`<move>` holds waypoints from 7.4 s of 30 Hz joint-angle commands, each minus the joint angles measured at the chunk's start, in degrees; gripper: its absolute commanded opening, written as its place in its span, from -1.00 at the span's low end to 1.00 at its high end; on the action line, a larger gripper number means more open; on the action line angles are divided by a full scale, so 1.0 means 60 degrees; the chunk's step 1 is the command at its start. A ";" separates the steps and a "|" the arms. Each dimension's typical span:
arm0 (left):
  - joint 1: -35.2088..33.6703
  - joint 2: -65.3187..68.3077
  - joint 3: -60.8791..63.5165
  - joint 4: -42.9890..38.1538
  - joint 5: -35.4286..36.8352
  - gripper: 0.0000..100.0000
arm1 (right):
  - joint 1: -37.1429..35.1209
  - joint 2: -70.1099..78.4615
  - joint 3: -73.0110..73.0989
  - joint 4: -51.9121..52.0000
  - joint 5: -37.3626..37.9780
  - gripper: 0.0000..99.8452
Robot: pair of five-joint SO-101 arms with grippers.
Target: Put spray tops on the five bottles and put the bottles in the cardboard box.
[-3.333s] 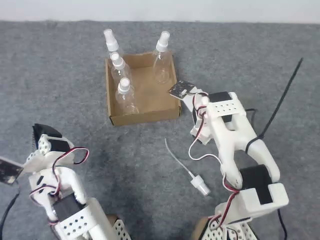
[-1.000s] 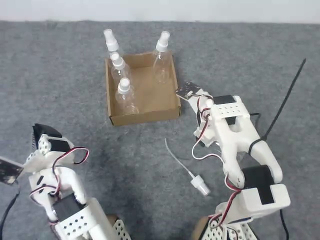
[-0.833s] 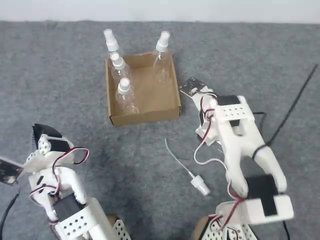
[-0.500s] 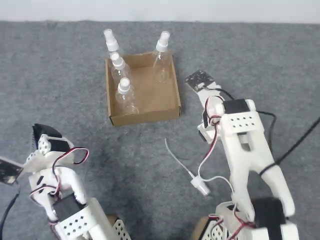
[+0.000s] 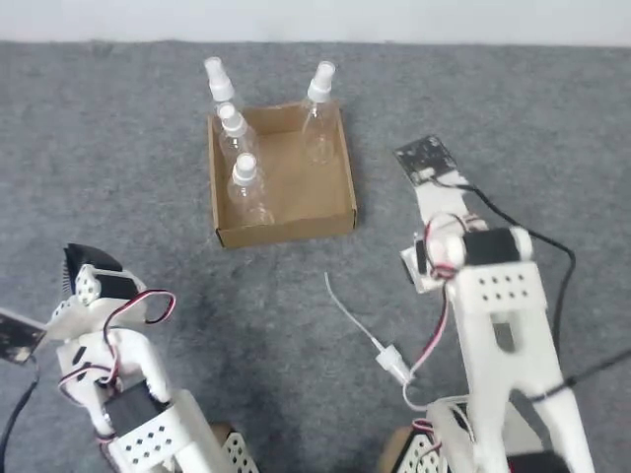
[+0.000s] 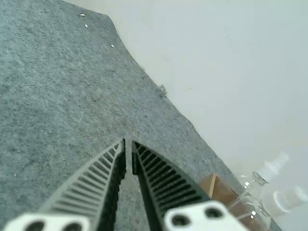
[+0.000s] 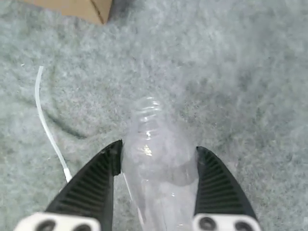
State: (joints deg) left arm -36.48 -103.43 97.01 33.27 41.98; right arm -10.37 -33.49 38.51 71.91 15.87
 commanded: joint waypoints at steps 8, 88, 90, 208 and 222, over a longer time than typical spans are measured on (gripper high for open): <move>-0.0015 -0.0205 -0.0081 -0.0117 -0.0073 -0.97 | 0.1048 -0.2762 0.1333 -0.1209 -0.0352 -0.83; 1.2674 0.8908 -0.7612 0.6168 -1.0491 -0.59 | 0.4872 -0.3685 0.3443 -0.4476 -0.2520 -0.84; 1.2967 0.9231 -0.7641 0.6125 -1.0784 -0.59 | 0.5033 -0.3685 0.3429 -0.4476 -0.2520 -0.84; 1.4198 1.9473 -1.2784 0.8015 -1.2278 -0.98 | 0.7788 -0.3700 0.2623 -0.4828 -0.2505 -0.84; 1.4183 1.7040 -1.2271 0.8205 -1.0359 -0.98 | 0.6908 -0.3700 0.2681 -0.4755 -0.2505 -0.84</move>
State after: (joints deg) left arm 48.88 8.92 22.73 81.19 -22.64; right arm 32.88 -53.10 59.34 43.87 1.01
